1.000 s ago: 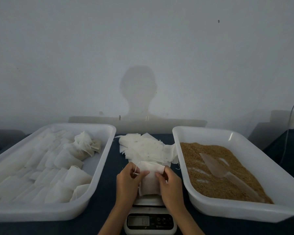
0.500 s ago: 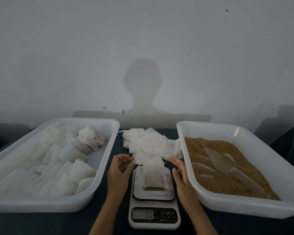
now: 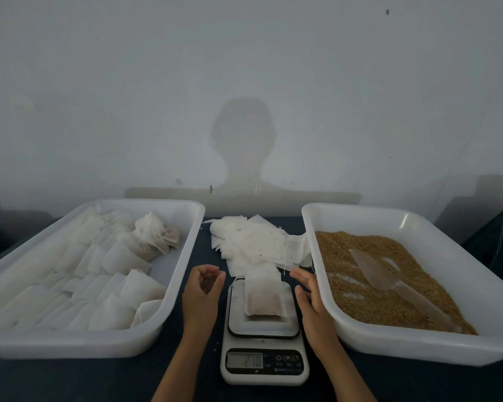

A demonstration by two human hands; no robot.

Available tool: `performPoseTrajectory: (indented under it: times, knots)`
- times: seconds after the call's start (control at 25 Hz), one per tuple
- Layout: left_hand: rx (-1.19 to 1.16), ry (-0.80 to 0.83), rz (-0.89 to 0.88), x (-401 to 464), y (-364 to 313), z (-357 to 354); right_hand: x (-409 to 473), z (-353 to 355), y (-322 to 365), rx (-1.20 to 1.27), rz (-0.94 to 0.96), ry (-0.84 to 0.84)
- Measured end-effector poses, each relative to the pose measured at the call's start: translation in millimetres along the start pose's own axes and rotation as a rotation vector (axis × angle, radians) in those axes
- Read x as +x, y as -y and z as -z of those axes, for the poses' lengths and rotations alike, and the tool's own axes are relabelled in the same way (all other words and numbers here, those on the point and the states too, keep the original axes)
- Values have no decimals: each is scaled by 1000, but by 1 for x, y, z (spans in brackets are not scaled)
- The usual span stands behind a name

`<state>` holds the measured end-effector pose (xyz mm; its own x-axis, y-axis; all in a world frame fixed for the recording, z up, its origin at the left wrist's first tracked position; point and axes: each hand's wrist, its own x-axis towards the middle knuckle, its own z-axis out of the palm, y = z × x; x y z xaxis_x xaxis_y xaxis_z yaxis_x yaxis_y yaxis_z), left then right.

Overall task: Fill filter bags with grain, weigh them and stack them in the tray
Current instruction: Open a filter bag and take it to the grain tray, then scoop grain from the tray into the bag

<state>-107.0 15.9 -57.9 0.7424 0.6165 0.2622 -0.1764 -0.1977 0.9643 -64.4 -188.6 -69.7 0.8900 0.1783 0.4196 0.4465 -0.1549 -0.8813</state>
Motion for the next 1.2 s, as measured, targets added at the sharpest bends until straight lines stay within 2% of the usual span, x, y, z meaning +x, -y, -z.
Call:
performPoseTrajectory:
  times: [0.32, 0.44, 0.56, 0.68, 0.76, 0.92, 1.04, 1.12, 1.2]
  knots:
    - [-15, 43, 5, 0, 2, -5, 0, -1, -4, 37, -26, 40]
    - [74, 214, 35, 5, -1, -17, 4, -5, -1, 14, 7, 94]
    - [340, 400, 66, 16, -6, -30, 9, -9, 3, -11, 7, 119]
    - [450, 481, 120, 25, -14, -37, 11, -11, 8, 34, -29, 117]
    - [483, 518, 80, 26, -19, -38, 11, -10, 11, 61, -13, 129]
    - [402, 498, -21, 19, -34, -34, 8, -4, 24, 93, 91, 146]
    - [524, 447, -151, 14, -57, -26, 5, -7, 29, 76, 167, 173]
    - [612, 363, -260, 17, -77, -16, 2, -11, 32, 54, 188, 199]
    - [612, 242, -291, 28, -95, -1, 0, -15, 36, -8, 196, 219]
